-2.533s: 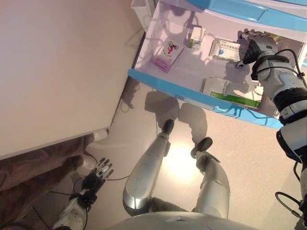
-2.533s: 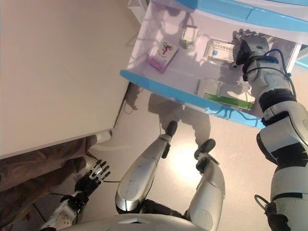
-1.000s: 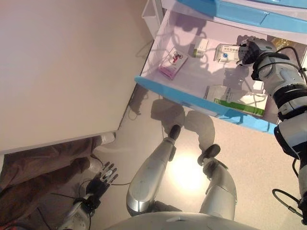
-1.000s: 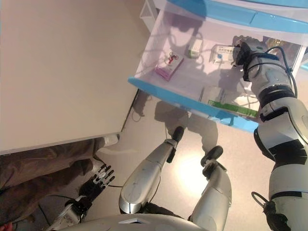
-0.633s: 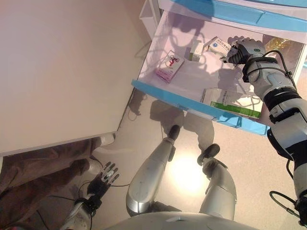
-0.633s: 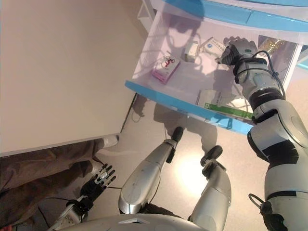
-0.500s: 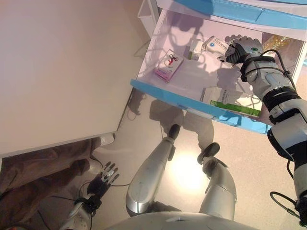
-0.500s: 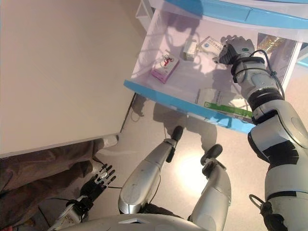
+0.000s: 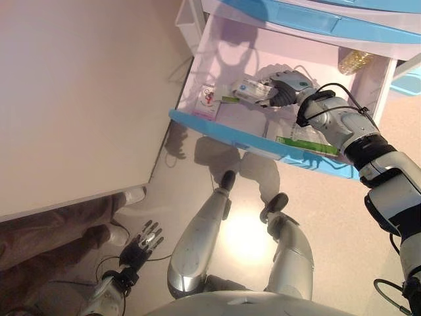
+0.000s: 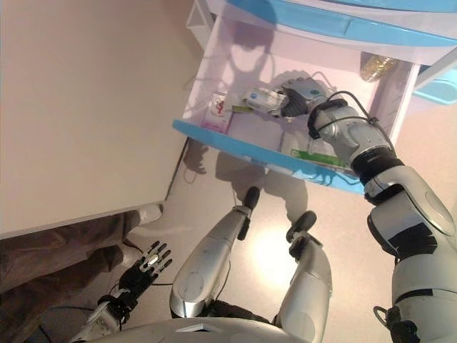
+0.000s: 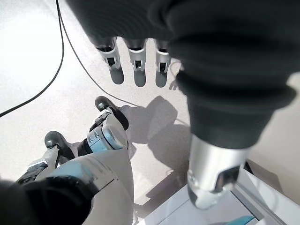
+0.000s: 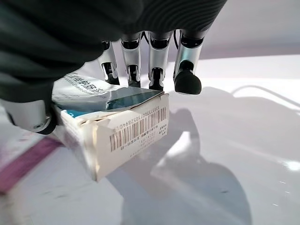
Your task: Open the drawer and pick up the medicine
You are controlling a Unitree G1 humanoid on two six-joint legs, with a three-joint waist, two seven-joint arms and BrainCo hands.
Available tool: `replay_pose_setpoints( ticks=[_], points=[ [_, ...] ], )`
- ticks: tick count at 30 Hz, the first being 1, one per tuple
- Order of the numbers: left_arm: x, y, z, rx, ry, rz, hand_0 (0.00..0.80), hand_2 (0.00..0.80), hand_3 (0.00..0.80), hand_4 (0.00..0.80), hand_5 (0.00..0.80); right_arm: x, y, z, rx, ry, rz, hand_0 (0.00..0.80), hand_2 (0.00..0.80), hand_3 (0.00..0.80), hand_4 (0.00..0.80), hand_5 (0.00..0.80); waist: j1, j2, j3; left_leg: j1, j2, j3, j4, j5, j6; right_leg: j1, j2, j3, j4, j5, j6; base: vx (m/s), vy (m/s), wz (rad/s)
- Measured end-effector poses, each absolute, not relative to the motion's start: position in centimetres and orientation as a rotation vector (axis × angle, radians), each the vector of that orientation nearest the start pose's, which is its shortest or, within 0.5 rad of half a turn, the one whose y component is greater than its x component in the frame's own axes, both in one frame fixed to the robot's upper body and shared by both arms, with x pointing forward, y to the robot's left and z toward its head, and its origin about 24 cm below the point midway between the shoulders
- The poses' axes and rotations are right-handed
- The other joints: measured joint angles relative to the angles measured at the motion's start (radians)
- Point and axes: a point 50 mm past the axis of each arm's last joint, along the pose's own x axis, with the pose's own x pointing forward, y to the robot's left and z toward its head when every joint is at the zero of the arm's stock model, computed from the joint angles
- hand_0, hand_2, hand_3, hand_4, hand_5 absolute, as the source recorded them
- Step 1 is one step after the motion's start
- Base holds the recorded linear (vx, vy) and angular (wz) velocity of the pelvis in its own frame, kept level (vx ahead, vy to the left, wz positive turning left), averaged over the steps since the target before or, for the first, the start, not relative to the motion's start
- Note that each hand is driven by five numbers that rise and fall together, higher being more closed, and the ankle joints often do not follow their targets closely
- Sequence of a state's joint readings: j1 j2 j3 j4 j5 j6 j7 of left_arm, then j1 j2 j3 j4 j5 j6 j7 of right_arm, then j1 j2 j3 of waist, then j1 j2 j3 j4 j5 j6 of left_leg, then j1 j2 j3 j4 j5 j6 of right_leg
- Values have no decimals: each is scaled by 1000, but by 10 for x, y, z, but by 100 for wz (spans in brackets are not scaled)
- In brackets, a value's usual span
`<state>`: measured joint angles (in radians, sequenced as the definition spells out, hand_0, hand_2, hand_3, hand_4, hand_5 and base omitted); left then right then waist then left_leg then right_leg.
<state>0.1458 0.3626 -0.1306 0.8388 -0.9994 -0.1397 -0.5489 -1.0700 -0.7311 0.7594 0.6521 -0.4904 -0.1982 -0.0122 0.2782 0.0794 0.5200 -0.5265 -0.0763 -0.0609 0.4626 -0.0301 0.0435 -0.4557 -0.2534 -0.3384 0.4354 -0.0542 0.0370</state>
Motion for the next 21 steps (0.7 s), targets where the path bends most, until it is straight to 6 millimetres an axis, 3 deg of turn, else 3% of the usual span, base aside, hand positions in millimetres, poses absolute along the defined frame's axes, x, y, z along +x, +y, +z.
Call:
replay_pose_setpoints(
  ticks=[3,11,17,21],
  points=[
    [132,252,-108,-660,544,45,0,0,0,0,0,382,-155,201,-1589,-455,357,800,800,800,800,800,-13,-11,6,21,8,9,-14,-2,7,24,10,7,-35,20,3,-77,-17,-15],
    [137,259,-106,-658,518,71,0,0,0,0,0,365,-159,187,-1565,-484,395,800,800,800,800,800,-49,-37,20,86,23,45,-50,-3,14,84,29,29,-103,48,10,-22,-35,-13],
    [138,262,-105,-657,511,88,0,0,0,0,0,346,-155,195,-1522,-588,462,800,800,800,800,800,-70,-59,29,153,39,83,-86,-4,14,140,56,58,-157,79,15,-20,-39,-17],
    [137,266,-107,-659,515,111,0,0,0,0,0,324,-142,214,-1473,-731,550,800,800,800,800,800,-98,-66,32,189,41,86,-107,-4,15,175,62,59,-178,82,16,15,-38,-6]
  ],
)
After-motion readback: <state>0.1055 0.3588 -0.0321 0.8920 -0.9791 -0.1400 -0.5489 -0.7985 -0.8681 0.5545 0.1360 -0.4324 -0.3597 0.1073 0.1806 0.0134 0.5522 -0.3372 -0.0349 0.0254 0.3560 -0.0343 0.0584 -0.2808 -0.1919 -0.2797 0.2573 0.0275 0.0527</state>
